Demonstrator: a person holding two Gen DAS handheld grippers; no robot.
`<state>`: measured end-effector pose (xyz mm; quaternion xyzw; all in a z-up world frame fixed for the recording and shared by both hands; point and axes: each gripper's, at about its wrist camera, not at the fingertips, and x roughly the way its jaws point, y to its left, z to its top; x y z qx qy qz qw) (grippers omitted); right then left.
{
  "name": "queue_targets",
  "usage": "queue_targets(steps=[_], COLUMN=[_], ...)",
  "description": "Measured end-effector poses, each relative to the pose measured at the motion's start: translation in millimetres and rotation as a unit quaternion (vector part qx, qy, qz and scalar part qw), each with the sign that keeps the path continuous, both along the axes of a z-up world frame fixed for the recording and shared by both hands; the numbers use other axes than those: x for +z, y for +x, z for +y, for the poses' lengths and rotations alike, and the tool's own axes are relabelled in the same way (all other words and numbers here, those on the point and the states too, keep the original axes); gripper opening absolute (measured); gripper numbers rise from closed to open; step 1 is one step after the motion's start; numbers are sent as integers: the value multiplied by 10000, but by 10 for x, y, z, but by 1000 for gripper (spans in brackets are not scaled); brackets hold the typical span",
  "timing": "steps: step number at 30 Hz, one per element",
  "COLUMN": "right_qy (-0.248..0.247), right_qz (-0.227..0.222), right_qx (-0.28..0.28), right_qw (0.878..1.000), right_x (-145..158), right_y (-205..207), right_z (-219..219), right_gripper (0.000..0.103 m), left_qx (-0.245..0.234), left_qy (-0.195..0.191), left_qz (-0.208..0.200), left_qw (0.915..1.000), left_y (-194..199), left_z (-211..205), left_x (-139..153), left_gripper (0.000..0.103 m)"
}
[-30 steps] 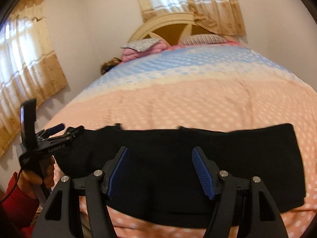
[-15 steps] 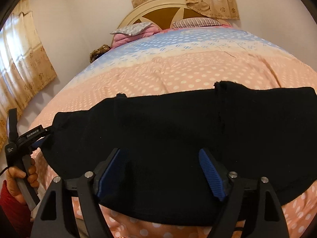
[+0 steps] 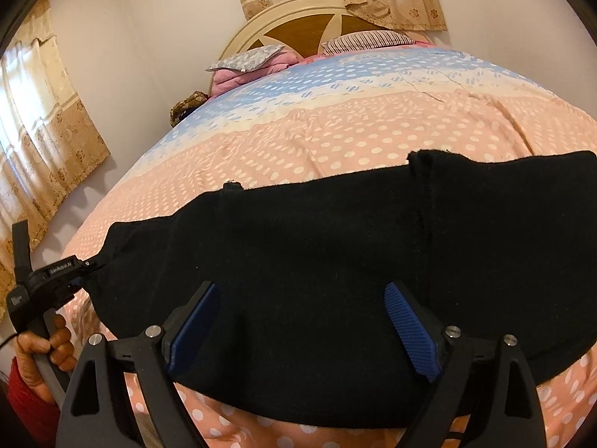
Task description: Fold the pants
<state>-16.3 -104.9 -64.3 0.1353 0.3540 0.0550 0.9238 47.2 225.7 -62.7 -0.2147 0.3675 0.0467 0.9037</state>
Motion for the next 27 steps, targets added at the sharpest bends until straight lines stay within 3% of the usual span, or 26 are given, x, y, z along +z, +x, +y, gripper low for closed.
queue_targets(steps=[5, 9, 12, 16, 18, 19, 23, 25, 27], right_qy=[-298, 462, 671, 818, 1182, 1338, 1626, 1933, 2210], right_qz=[-33, -470, -935, -1272, -1246, -1218, -1102, -946, -800], right_qx=[113, 97, -102, -591, -846, -910, -1102, -976, -993], right_qw=[9995, 9978, 9933, 9867, 9815, 9793, 9743, 9717, 9669], right_x=[30, 212, 486, 774, 830, 838, 852, 798, 716], right_y=[-27, -171, -323, -529, -635, -671, -807, -782, -764], right_z=[73, -115, -327, -771, -1132, -1266, -1751, -1937, -2047], right_gripper=[91, 91, 91, 91, 91, 91, 91, 91, 91], left_qx=[-189, -625, -1153, -2131, -2665, -2914, -3835, -4124, -4394], left_qy=[169, 319, 467, 572, 497, 443, 493, 659, 567], left_qz=[-313, -828, -1305, -1832, -2014, -2092, -2417, -2261, -1792], left_qw=[9992, 9941, 9836, 9580, 9412, 9324, 8900, 8800, 8784], left_y=[-45, -62, -74, -95, -114, -132, -331, -409, -404], left_z=[-120, -390, -777, -1527, -1936, -2128, -2939, -3208, -3308], left_x=[244, 633, 936, 1240, 1336, 1372, 1340, 1171, 947], left_gripper=[18, 18, 18, 16, 11, 3, 4, 5, 5])
